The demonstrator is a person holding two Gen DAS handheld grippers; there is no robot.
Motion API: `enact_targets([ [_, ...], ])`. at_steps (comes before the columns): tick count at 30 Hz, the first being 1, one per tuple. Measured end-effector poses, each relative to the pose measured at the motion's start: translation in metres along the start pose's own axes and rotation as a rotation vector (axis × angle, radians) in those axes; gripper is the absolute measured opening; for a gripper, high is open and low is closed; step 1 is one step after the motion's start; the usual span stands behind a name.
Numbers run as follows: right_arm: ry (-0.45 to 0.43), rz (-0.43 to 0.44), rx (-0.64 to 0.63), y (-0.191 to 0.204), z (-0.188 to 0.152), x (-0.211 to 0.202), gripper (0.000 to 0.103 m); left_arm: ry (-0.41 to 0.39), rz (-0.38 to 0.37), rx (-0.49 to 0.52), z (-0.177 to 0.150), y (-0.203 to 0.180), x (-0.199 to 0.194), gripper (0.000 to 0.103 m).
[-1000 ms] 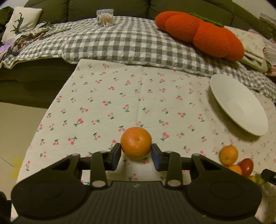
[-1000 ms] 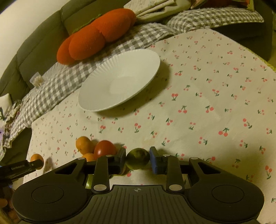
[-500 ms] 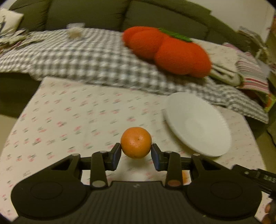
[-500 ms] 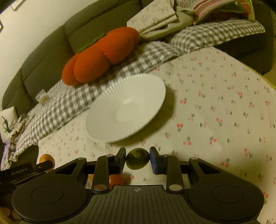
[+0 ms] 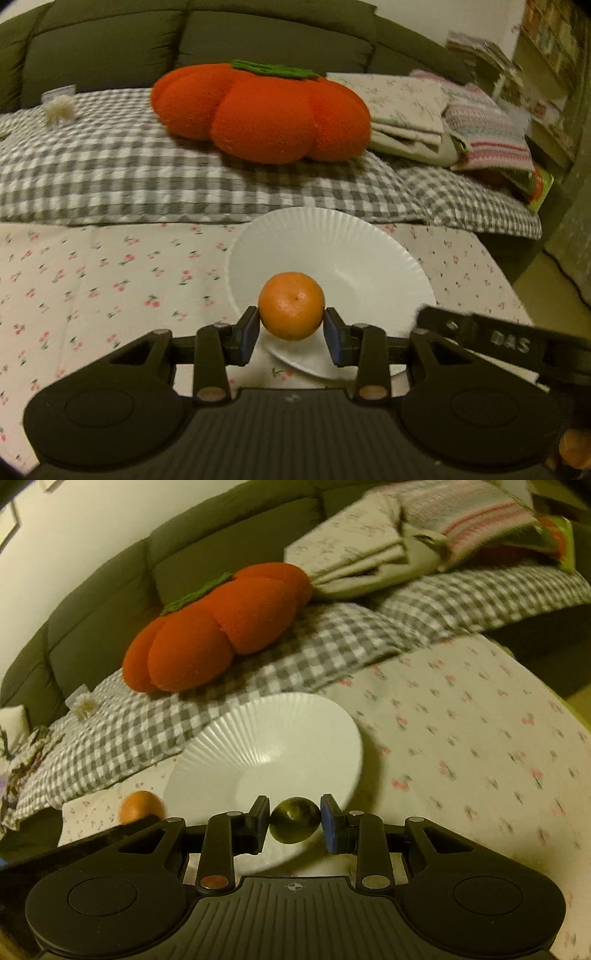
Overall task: Organize fruits
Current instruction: 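Carry both fruits over the white plate and open both tools to release them, then withdraw both open tools from the plate back toward the fruit pile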
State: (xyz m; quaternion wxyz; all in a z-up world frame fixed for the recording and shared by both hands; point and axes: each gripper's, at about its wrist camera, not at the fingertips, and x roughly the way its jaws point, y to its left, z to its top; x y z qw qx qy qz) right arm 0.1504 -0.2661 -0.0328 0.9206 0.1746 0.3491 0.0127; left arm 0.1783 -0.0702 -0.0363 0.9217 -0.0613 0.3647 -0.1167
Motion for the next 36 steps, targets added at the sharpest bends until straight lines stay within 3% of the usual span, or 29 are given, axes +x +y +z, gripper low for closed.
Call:
enact_targets([
  [10, 0.041, -0.015, -0.088, 0.008, 0.004, 0.041, 0.029, 0.031, 0.030, 0.091, -0.006, -0.016, 0.032, 0.036],
  [18, 0.039, -0.011, -0.095, 0.003, 0.002, 0.044, 0.033, 0.046, 0.023, 0.113, -0.007, -0.015, 0.038, 0.041],
  [21, 0.020, -0.012, -0.084, 0.000, 0.003, 0.037, 0.039, 0.013, 0.027, 0.103, -0.005, -0.011, 0.029, 0.061],
  [22, 0.016, -0.011, -0.077, -0.001, 0.003, 0.034, 0.040, 0.003, 0.027, 0.100, -0.003, -0.010, 0.025, 0.062],
  [32, -0.024, -0.004, -0.007, -0.020, 0.002, -0.007, 0.044, -0.018, 0.045, 0.052, 0.001, 0.010, -0.015, 0.063],
  [36, -0.019, 0.022, -0.024, -0.015, -0.006, -0.027, 0.054, -0.006, 0.075, 0.020, -0.007, 0.024, -0.036, 0.063],
])
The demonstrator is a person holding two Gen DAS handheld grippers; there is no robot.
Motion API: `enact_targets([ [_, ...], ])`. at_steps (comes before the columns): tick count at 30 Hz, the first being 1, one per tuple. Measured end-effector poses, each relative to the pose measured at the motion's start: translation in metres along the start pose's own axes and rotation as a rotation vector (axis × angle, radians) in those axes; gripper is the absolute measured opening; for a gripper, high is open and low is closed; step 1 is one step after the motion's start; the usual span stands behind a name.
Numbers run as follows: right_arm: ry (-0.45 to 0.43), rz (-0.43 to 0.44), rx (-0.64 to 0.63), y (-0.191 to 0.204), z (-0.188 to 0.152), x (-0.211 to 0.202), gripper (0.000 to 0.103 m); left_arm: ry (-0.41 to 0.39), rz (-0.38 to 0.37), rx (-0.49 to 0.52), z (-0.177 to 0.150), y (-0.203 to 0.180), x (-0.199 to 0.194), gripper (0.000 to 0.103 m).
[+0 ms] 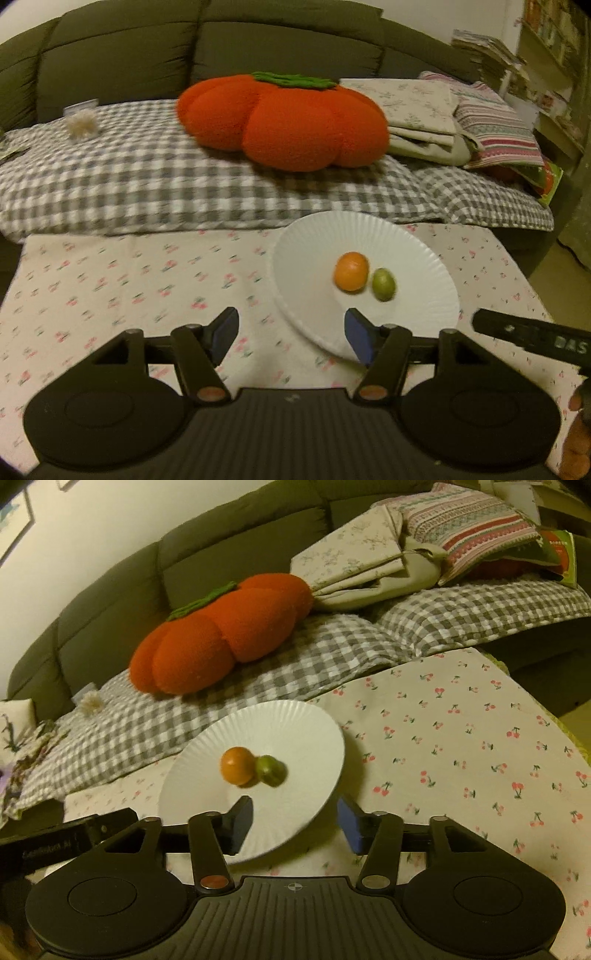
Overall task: Organize fruits
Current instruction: 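Withdraw both open tools from the plate back toward the fruit pile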
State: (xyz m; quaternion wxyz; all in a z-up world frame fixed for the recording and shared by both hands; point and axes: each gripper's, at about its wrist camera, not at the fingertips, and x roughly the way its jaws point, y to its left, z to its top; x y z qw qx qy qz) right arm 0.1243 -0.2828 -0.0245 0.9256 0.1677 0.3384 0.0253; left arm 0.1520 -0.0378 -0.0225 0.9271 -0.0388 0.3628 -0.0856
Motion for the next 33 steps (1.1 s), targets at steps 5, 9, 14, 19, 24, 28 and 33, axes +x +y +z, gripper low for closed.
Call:
enact_targets([
  [5, 0.013, 0.015, -0.049, 0.016, -0.013, -0.023, 0.063, 0.012, 0.026, -0.035, -0.011, 0.014, -0.030, 0.068],
  [9, 0.020, 0.026, -0.082, 0.033, -0.022, -0.041, 0.071, 0.018, 0.056, -0.047, -0.024, 0.023, -0.056, 0.071],
  [14, 0.029, 0.037, -0.149, 0.060, -0.033, -0.062, 0.088, 0.021, 0.099, -0.057, -0.042, 0.033, -0.090, 0.080],
  [19, 0.016, 0.065, -0.169, 0.076, -0.039, -0.087, 0.088, 0.006, 0.126, -0.057, -0.057, 0.044, -0.117, 0.085],
  [24, -0.018, 0.048, -0.205, 0.085, -0.046, -0.107, 0.088, 0.035, 0.134, -0.091, -0.068, 0.052, -0.127, 0.086],
  [28, -0.008, 0.051, -0.198, 0.082, -0.055, -0.109, 0.088, 0.052, 0.134, -0.094, -0.074, 0.056, -0.128, 0.086],
  [33, 0.016, 0.056, -0.179, 0.074, -0.065, -0.108, 0.088, 0.065, 0.144, -0.101, -0.081, 0.065, -0.125, 0.086],
])
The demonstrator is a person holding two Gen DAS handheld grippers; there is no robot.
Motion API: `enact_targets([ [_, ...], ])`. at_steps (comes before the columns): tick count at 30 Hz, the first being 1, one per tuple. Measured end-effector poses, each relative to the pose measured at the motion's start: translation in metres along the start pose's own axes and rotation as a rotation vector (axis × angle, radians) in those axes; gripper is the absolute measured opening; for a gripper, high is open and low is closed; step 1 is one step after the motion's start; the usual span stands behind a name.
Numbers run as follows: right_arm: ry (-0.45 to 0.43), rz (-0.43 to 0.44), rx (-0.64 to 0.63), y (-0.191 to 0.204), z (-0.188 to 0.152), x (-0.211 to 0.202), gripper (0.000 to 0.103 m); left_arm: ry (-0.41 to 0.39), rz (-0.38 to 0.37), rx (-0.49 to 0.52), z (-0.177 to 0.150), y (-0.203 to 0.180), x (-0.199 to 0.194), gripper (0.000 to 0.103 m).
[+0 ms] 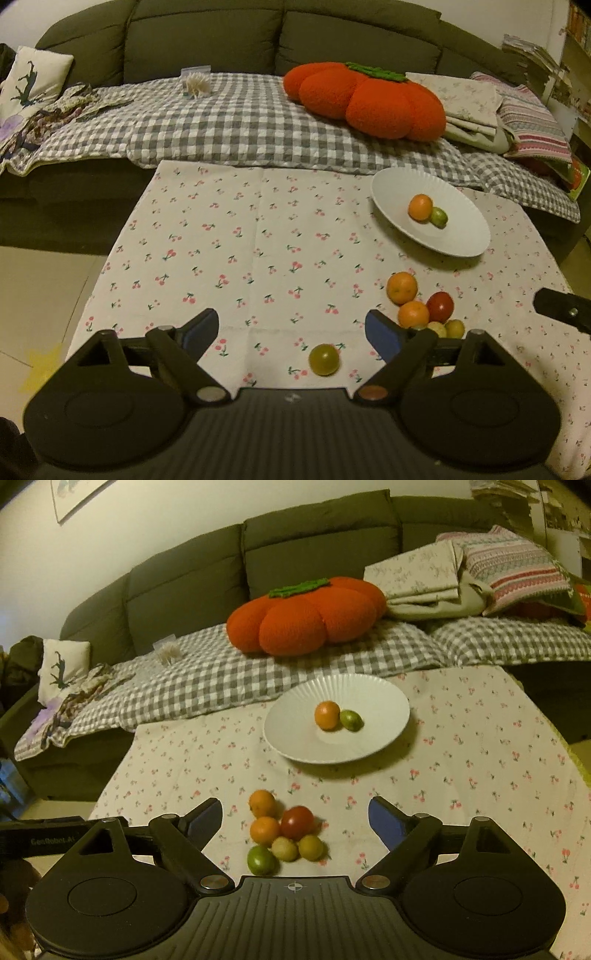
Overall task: Organize fruits
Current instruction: 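Withdraw both open tools from the plate back toward the fruit pile, then move the left tool to a yellow-green fruit while the right tool approaches another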
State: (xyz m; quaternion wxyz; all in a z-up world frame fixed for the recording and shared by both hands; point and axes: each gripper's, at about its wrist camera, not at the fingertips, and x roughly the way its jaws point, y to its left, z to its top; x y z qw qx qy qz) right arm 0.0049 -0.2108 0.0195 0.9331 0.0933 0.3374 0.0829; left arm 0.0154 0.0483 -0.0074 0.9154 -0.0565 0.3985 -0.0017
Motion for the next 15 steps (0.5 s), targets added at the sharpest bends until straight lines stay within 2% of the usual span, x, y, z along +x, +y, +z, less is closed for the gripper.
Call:
enact_targets([
  [7, 0.012, -0.007, -0.002, -0.007, -0.008, 0.008, 0.088, 0.036, -0.019, -0.016, -0.007, 0.002, 0.012, 0.086],
  [15, 0.078, -0.007, -0.031, -0.006, -0.025, 0.028, 0.088, 0.090, -0.029, 0.005, -0.021, -0.007, 0.029, 0.081],
])
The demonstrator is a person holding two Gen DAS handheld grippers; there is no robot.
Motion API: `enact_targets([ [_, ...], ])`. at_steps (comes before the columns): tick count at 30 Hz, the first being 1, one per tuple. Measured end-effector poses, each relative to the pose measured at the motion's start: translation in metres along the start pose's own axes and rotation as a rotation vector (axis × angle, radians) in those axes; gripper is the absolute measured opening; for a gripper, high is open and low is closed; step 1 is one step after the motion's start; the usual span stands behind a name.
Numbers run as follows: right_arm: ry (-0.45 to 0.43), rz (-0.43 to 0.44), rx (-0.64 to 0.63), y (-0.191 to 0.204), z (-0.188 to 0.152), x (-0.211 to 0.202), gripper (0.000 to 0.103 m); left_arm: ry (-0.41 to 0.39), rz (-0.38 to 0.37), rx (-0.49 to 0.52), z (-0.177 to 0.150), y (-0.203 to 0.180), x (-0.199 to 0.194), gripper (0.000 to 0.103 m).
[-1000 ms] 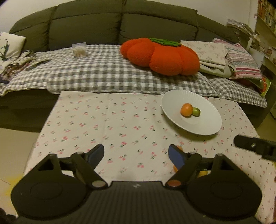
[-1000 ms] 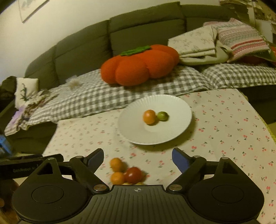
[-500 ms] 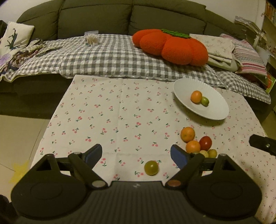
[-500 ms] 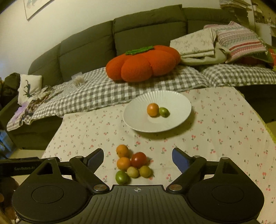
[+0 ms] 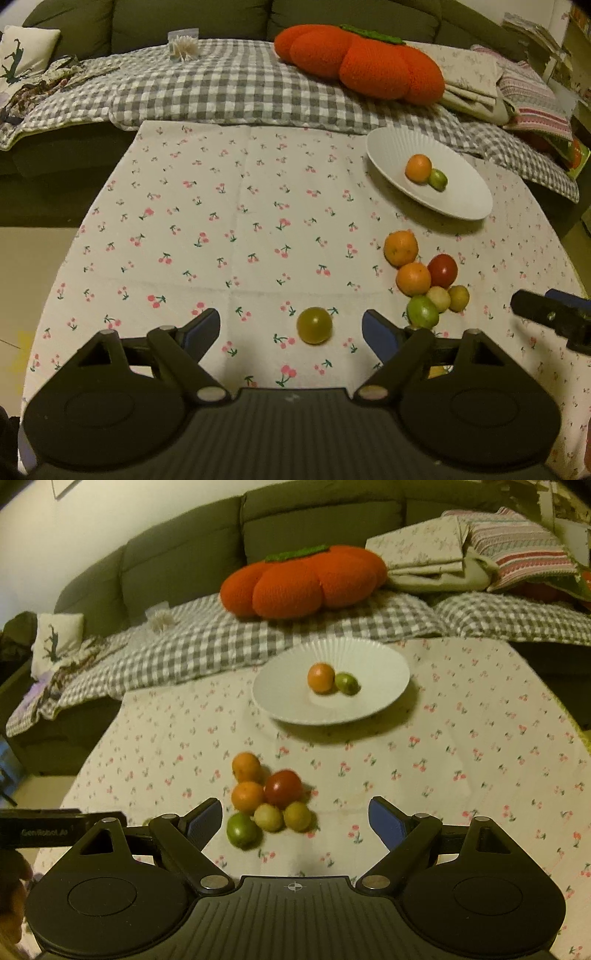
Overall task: Organize fruits
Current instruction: 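Move the left tool to a yellow-green fruit while the right tool approaches another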
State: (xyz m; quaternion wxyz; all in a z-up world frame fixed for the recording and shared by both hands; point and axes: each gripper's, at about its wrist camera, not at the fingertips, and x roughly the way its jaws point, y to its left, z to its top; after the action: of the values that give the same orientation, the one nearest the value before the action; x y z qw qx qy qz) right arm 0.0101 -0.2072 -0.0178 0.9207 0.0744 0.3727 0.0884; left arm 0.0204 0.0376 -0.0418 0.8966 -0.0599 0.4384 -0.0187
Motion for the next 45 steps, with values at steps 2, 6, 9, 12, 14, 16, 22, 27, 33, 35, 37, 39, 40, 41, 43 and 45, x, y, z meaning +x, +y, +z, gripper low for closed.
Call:
enact_targets([
  [2, 0.017, 0.013, -0.010, 0.001, -0.004, 0.004, 0.088, 0.010, 0.000, 0.000, -0.001, -0.001, 0.003, 0.078],
  [6, 0.042, 0.029, -0.046, 0.008, -0.011, 0.009, 0.088, 0.024, -0.014, 0.008, -0.004, -0.004, 0.008, 0.073],
  [9, 0.058, 0.057, -0.068, 0.015, -0.017, 0.012, 0.088, 0.026, -0.007, 0.019, -0.005, -0.005, 0.012, 0.069],
  [12, 0.069, 0.074, -0.117, 0.026, -0.025, 0.014, 0.088, 0.033, -0.010, 0.012, -0.005, -0.003, 0.016, 0.062],
  [14, 0.076, 0.075, -0.150, 0.032, -0.030, 0.017, 0.088, 0.037, -0.018, 0.008, -0.006, -0.002, 0.017, 0.062],
  [16, 0.081, 0.077, -0.163, 0.035, -0.033, 0.019, 0.088, 0.033, -0.021, 0.012, -0.007, -0.004, 0.017, 0.061],
  [22, 0.088, 0.082, -0.162, 0.034, -0.037, 0.022, 0.087, 0.026, -0.030, 0.041, -0.008, -0.011, 0.019, 0.058],
  [27, 0.088, 0.086, -0.182, 0.037, -0.040, 0.025, 0.086, 0.029, -0.028, 0.060, -0.010, -0.014, 0.024, 0.054],
  [33, 0.089, 0.095, -0.206, 0.041, -0.045, 0.030, 0.085, 0.038, -0.023, 0.064, -0.012, -0.015, 0.030, 0.046],
  [35, 0.091, 0.107, -0.210, 0.042, -0.047, 0.032, 0.084, 0.040, -0.023, 0.069, -0.013, -0.015, 0.032, 0.045],
  [37, 0.095, 0.111, -0.219, 0.043, -0.049, 0.035, 0.083, 0.041, -0.022, 0.072, -0.013, -0.015, 0.034, 0.044],
  [39, 0.097, 0.107, -0.231, 0.044, -0.052, 0.038, 0.080, 0.040, -0.019, 0.075, -0.013, -0.016, 0.036, 0.042],
  [40, 0.098, 0.105, -0.233, 0.044, -0.053, 0.039, 0.079, 0.039, -0.019, 0.076, -0.013, -0.016, 0.037, 0.040],
  [41, 0.100, 0.105, -0.232, 0.044, -0.054, 0.041, 0.077, 0.039, -0.018, 0.076, -0.013, -0.016, 0.038, 0.039],
  [43, 0.105, 0.108, -0.229, 0.043, -0.055, 0.043, 0.073, 0.035, -0.020, 0.076, -0.012, -0.016, 0.039, 0.038],
  [45, 0.110, 0.111, -0.230, 0.043, -0.056, 0.046, 0.066, 0.031, -0.020, 0.077, -0.011, -0.016, 0.041, 0.035],
])
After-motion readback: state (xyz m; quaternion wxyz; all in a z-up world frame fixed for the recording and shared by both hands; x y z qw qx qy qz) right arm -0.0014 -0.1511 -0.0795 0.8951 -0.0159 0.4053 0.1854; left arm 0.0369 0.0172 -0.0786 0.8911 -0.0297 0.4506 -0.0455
